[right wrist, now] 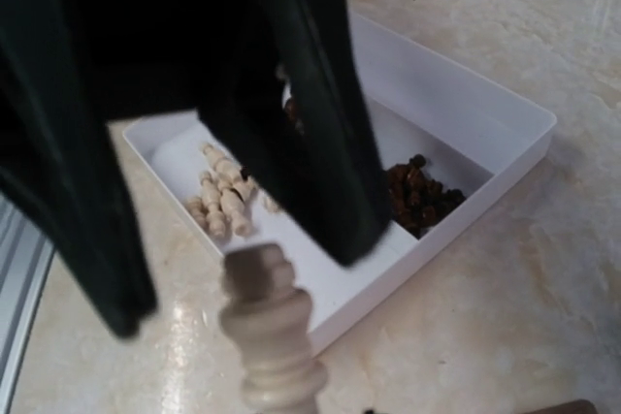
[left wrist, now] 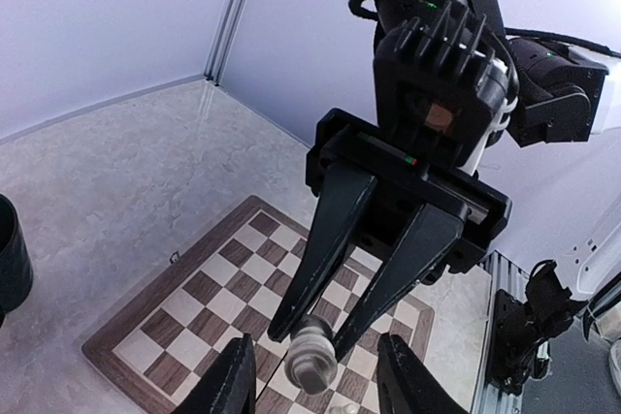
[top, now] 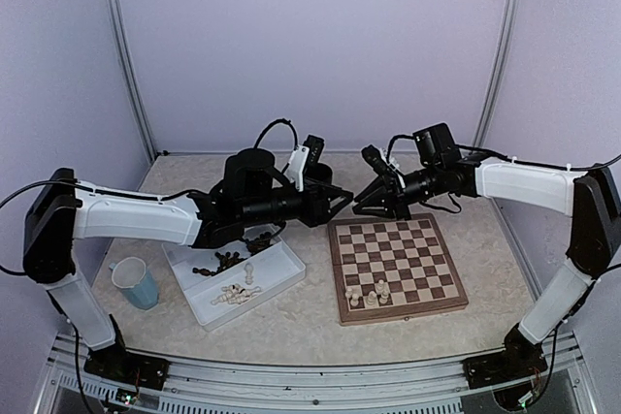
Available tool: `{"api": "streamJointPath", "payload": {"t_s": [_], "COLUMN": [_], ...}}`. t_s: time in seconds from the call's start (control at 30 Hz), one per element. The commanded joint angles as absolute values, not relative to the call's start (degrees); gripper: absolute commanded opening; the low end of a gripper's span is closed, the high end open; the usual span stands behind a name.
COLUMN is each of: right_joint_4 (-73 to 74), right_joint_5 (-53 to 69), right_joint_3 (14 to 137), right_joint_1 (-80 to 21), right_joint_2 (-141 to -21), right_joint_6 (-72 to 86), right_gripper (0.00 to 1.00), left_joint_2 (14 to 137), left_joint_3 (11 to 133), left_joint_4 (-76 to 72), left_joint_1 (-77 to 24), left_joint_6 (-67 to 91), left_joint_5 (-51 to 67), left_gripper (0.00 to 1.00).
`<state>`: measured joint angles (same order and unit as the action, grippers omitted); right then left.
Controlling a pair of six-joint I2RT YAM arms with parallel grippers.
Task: Set up the chess pieces on the board
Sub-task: Pass from the right arm to the left, then place the king on the chessboard.
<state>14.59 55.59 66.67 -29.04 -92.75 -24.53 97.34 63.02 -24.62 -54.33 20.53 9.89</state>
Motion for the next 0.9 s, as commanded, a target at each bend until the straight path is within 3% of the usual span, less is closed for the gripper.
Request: {"api": "streamJointPath", "payload": {"t_s": [0.0, 0.13, 0.3, 0.37, 0.43, 0.5, 0.73, 0.87], "right_joint_4": [13.1, 12.8, 13.1, 15.7, 18.9, 20.3, 17.8, 17.6], "right_joint_5": [58.4, 58.4, 57.8, 56.5, 55.3, 54.6, 54.9, 53.7], "right_joint_3": [65.8, 65.7, 65.6, 66.1, 66.3, 65.2, 57.5, 57.2], "right_joint_1": [-28.6, -28.6, -28.5, -28.2, -26.6, -23.7, -13.6, -10.5], "right_joint_2": [-91.1, -91.1, -91.1, -90.9, -90.1, -88.0, -81.2, -80.8], "right_joint_6": [-23.2, -23.0, -23.3, -25.1, -27.4, -28.9, -30.8, -31.8], "right_gripper": [0.1, 0.11, 0.12, 0.21, 0.36, 0.44, 0.54, 0.55], "left_joint_2": [99.1, 100.7, 102.5, 103.1, 104.1, 105.7, 112.5, 117.8], "left_joint_3": [65.4, 66.6, 67.8, 68.8, 71.1, 73.7, 76.9, 81.6], "left_joint_4": [-28.3, -27.6, -27.3, -26.5, -23.4, -19.3, -16.3, -11.7], "left_joint_1": [-54.6, -54.5, -54.4, -54.5, -54.5, -54.6, -55.5, -56.2], "left_joint_6": [22.6, 22.9, 23.3, 22.4, 20.5, 18.5, 15.6, 14.2], "left_joint_5": [11.5, 12.3, 12.8, 12.8, 12.4, 12.7, 14.9, 14.7], "left_gripper": [0.33, 0.18, 0.08, 0.06, 0.05, 0.05, 0.04, 0.04]}}
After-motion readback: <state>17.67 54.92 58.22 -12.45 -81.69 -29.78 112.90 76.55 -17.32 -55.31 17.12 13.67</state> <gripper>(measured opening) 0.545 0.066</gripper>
